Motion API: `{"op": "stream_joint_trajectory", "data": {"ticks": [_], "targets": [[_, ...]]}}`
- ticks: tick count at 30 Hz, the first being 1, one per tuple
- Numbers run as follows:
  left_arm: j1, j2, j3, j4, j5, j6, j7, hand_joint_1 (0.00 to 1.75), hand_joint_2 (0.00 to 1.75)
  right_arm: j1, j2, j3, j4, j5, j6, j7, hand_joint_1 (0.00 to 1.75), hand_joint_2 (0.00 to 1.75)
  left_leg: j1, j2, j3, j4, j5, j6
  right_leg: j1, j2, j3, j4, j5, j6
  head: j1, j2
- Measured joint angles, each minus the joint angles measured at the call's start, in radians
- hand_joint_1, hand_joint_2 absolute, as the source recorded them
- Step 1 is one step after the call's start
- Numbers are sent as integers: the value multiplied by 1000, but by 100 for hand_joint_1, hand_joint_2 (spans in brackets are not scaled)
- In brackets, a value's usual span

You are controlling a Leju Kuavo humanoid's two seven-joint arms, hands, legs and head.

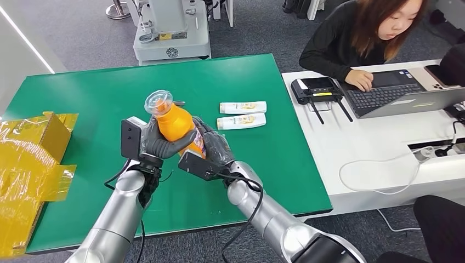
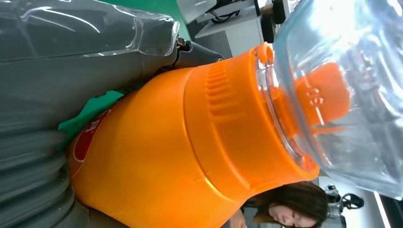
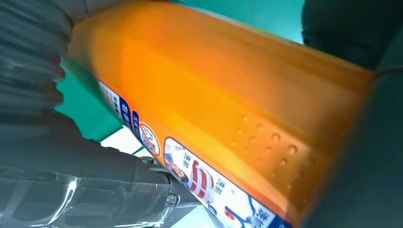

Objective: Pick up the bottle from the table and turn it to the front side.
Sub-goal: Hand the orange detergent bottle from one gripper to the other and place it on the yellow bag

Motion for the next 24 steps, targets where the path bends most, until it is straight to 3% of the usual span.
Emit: {"op": "stream_joint_trajectory", "data": {"ticks": [6,14,19,24], "targets": [[7,22,0,-47,-166,140,-46,175,175,32,-4,18,-15,-45,1,-35,0,175,0,1,0,0,0,0,0,1,-1,0,0,0,0,0],[-30,93,0,-94,-339,280,-89,175,175,136,-31,47,-71,-109,-17,-84,0,175,0,1,0,0,0,0,0,1,-1,0,0,0,0,0],[-94,173,-10,-93,-542,415,-92,175,175,225,-67,61,-158,-160,-23,-88,0,175,1,2,0,0,0,0,1,2,-1,0,0,0,0,0],[-166,264,-43,-77,-674,471,-65,175,175,302,-105,70,-256,-197,-35,-94,0,175,1,2,0,0,0,0,1,2,-1,0,0,0,0,0]]}}
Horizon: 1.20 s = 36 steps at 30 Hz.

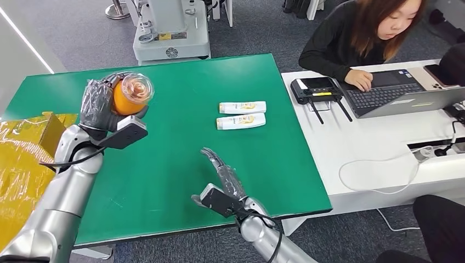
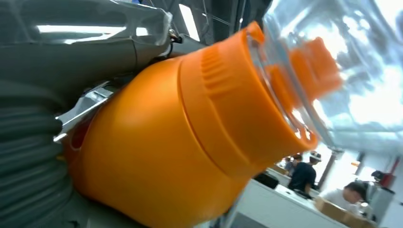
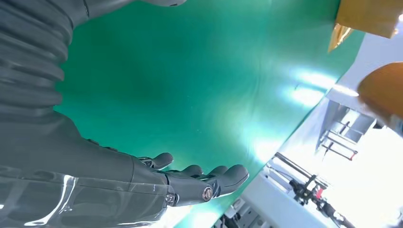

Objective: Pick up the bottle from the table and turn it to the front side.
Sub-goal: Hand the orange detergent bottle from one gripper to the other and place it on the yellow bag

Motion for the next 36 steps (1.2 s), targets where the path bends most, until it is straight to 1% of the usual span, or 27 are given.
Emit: {"op": "stream_joint_trajectory", "data": {"ticks": [6,11,13,16,21,25,27,32,36], "targets": [[-66,96,-54,42,-149,42,56,175,175,87,-46,1,-127,-25,-22,4,0,175,0,1,0,0,0,0,0,1,0,0,0,0,0,0],[-111,164,-99,62,-273,53,136,175,175,152,-81,-9,-235,-43,-47,3,0,175,0,1,0,0,0,0,0,1,0,0,0,0,0,0],[-122,191,-107,65,-266,47,148,175,175,194,-96,-28,-309,-76,-57,-13,0,175,0,1,0,0,0,0,0,1,0,0,0,0,0,0],[-122,232,-107,66,-221,36,147,175,175,272,-119,-78,-468,-137,-70,-41,0,175,0,1,0,0,0,-1,0,1,0,0,0,0,0,0],[-98,296,-106,66,-219,28,153,175,175,382,-155,-166,-723,-181,-90,-69,0,175,0,1,0,0,-1,-1,0,1,0,0,-1,-1,0,0],[-53,354,-100,66,-271,9,209,175,175,471,-174,-234,-902,-198,-129,-103,0,175,0,3,0,-1,-1,-2,0,3,-1,0,-1,-1,0,0],[-22,378,-91,66,-293,5,229,175,175,509,-178,-267,-977,-199,-147,-114,0,175,0,4,0,-1,-2,-2,0,4,-1,0,-1,-1,0,0],[49,428,-71,66,-344,-8,247,175,175,600,-179,-335,-1148,-192,-203,-143,0,175,1,3,0,-1,-2,-2,0,3,-1,0,-2,-1,0,0],[109,458,-43,56,-398,-29,279,175,175,657,-178,-382,-1253,-178,-195,-151,0,175,1,4,0,-1,-3,-3,0,5,-1,-1,-2,-2,0,0]]}}
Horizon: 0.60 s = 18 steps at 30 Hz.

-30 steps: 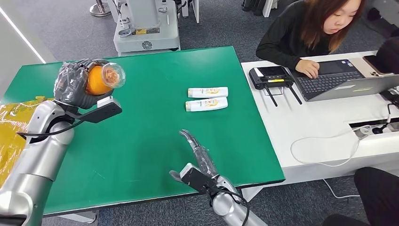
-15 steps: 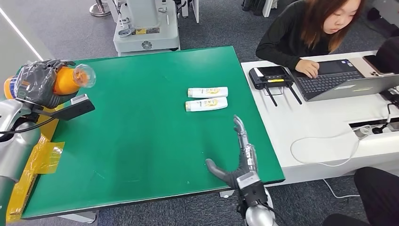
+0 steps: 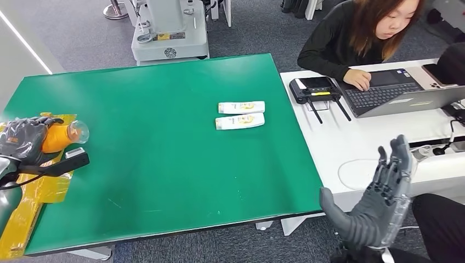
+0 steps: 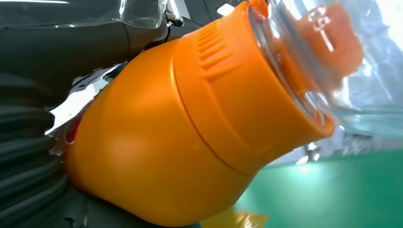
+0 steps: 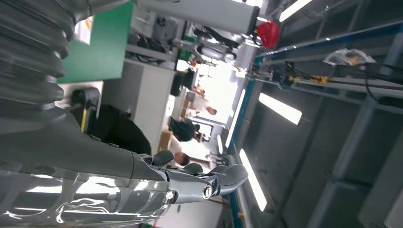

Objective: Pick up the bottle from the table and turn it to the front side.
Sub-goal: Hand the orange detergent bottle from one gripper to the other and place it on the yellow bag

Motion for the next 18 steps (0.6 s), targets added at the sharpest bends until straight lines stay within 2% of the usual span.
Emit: {"op": "stream_joint_trajectory", "data": {"ticks": [7,12,15,18], "targets": [[162,26,131,-75,-84,-27,15,175,175,44,19,-55,-74,21,51,2,0,175,0,1,0,0,0,0,0,1,0,0,0,0,0,0],[267,42,199,-126,-127,-50,21,175,175,45,58,-70,-91,62,99,3,0,175,1,1,0,0,0,-1,1,2,0,-1,-1,-1,0,0],[302,36,224,-132,-133,-69,6,175,175,43,79,-79,-100,71,126,5,0,175,2,0,0,0,0,-1,1,0,0,-1,-1,-2,0,0],[302,12,230,-109,-145,-83,-25,175,175,31,91,-88,-104,74,144,10,0,175,2,-1,0,0,0,-1,1,-2,0,-1,-1,-2,0,0]]}}
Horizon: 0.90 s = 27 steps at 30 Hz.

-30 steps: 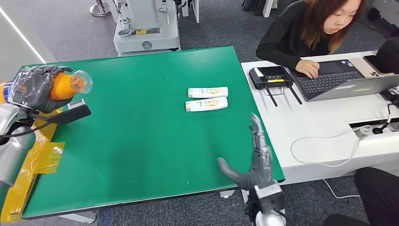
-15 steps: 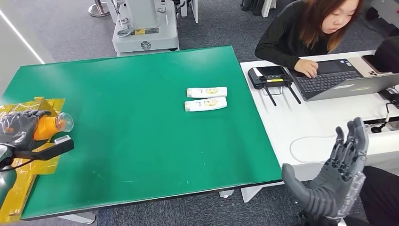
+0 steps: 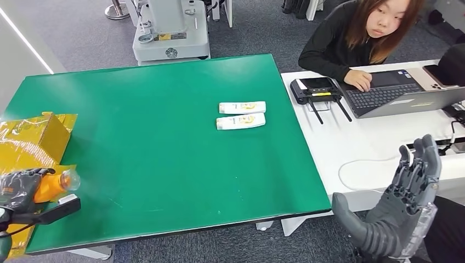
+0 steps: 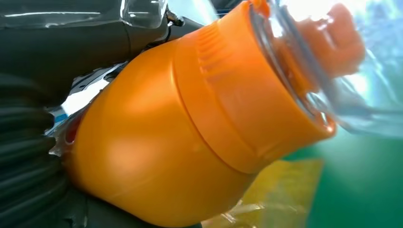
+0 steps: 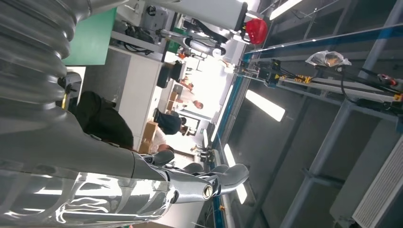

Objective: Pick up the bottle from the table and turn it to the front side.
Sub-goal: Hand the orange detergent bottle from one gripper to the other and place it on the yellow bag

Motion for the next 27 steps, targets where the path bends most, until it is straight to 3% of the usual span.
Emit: {"op": "stream_joint_trajectory", "data": {"ticks": [9,14,16,18,20,27], "targets": [[-138,-137,-20,269,-16,44,-48,175,175,-18,0,-3,2,-27,-13,-2,0,175,-1,-2,1,1,1,0,0,-2,2,0,1,0,0,0],[-220,-177,-42,408,-10,69,-60,175,175,-23,-15,14,41,-51,-46,-15,0,175,-1,-3,3,0,0,0,0,-3,5,0,1,0,0,0],[-244,-183,-49,449,0,65,-63,136,175,-25,-25,27,62,-65,-62,-23,0,175,-1,-3,5,0,1,0,0,-4,6,0,0,0,0,0],[-267,-188,-51,483,10,45,-50,49,175,-31,-38,38,79,-76,-77,-27,0,175,-1,-4,6,0,1,0,0,-5,7,0,0,-1,0,0],[-291,-196,-51,515,20,18,-27,0,175,-43,-51,48,96,-83,-90,-23,0,175,-1,-5,8,-1,1,-1,0,-6,8,0,0,-1,0,0],[-321,-212,-51,572,22,16,6,0,175,-65,-83,74,135,-82,-105,13,0,175,-1,-6,12,-2,3,-3,0,-6,12,1,1,-2,0,0]]}}
